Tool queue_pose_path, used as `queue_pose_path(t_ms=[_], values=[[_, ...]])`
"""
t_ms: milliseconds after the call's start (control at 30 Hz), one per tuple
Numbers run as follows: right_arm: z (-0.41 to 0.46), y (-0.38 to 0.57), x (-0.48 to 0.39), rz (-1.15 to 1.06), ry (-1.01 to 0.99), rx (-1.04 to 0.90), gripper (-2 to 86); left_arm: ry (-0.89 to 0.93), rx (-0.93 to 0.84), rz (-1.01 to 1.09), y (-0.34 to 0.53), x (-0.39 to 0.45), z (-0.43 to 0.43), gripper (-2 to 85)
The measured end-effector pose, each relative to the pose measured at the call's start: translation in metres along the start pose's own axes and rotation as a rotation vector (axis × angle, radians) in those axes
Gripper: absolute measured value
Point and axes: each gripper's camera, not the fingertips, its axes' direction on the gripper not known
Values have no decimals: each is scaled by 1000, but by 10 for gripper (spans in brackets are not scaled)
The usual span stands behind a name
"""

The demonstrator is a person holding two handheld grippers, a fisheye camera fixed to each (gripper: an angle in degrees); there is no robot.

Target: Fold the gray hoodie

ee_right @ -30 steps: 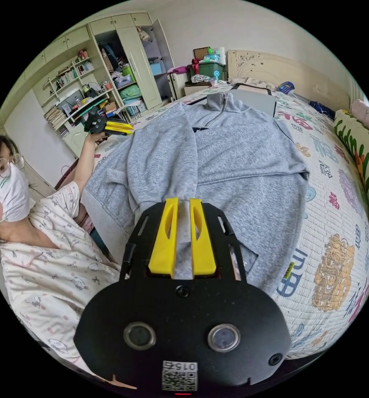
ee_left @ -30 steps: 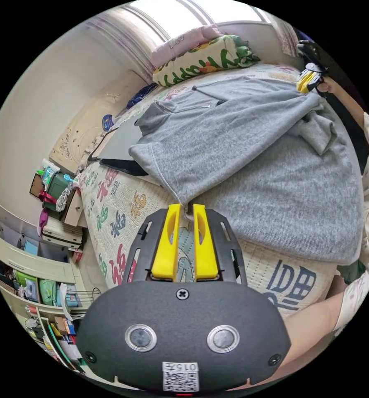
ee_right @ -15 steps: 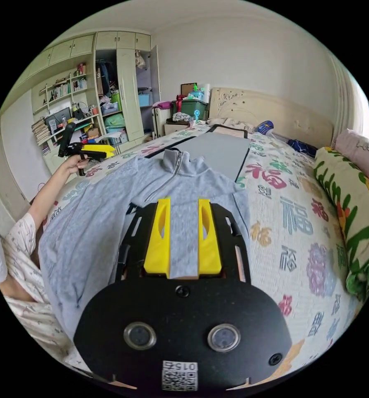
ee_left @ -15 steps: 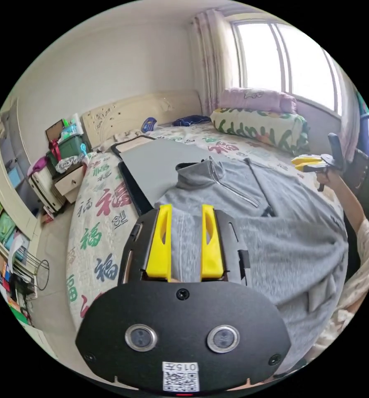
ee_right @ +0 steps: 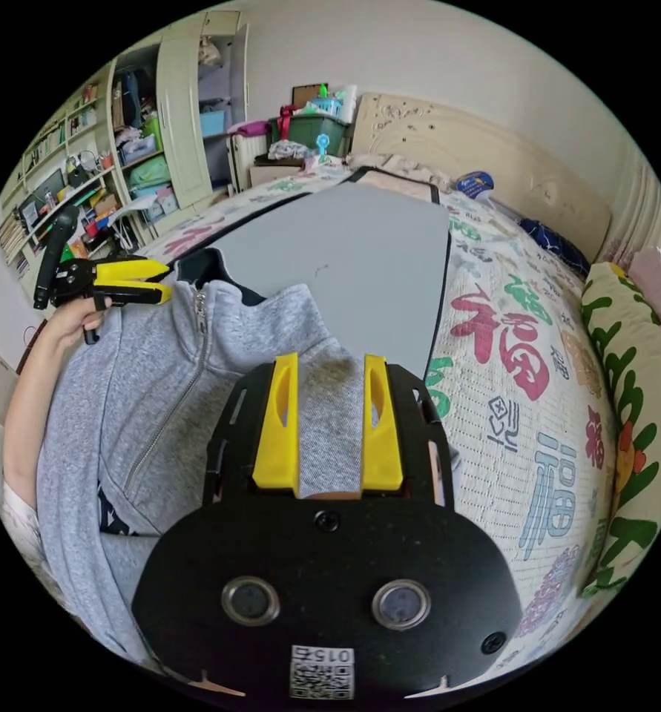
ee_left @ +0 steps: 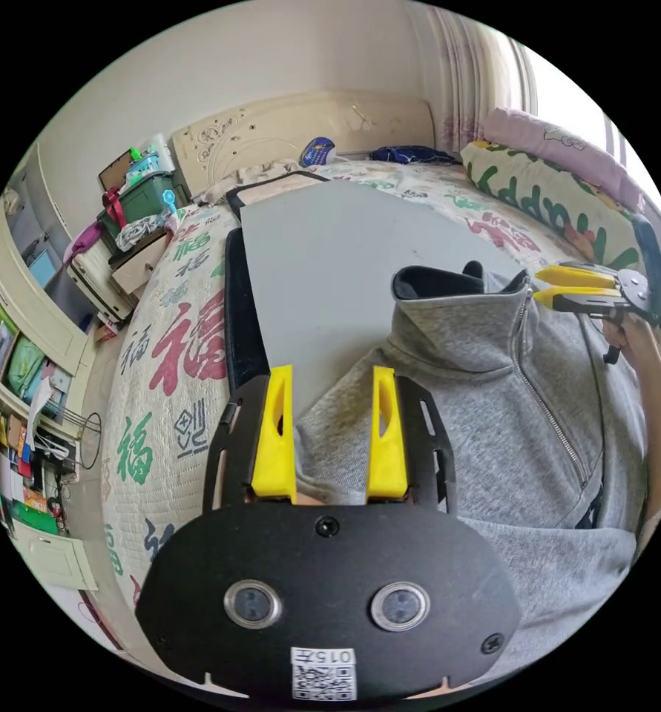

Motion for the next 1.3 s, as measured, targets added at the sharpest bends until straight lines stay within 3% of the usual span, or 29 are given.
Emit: queue_pose_path(t_ms=[167,333,533,767,1000,1200,1300], values=[[7,-31,-7,17,-12,-87,132,111,4,41,-3,-6,3,92],[-3,-45,-16,-3,-38,-80,88,1,29,155,2,20,0,50],[-12,-46,-39,-87,32,-65,43,21,52,181,15,16,1,17],[-14,-50,-37,-88,43,-54,40,25,65,192,30,10,6,8],[-31,-37,6,20,-42,61,41,185,165,75,58,-35,3,16],[-8,-38,30,7,-109,-16,148,158,74,63,71,-39,28,62],[8,-35,47,33,-129,-63,140,115,50,85,82,-34,38,69]])
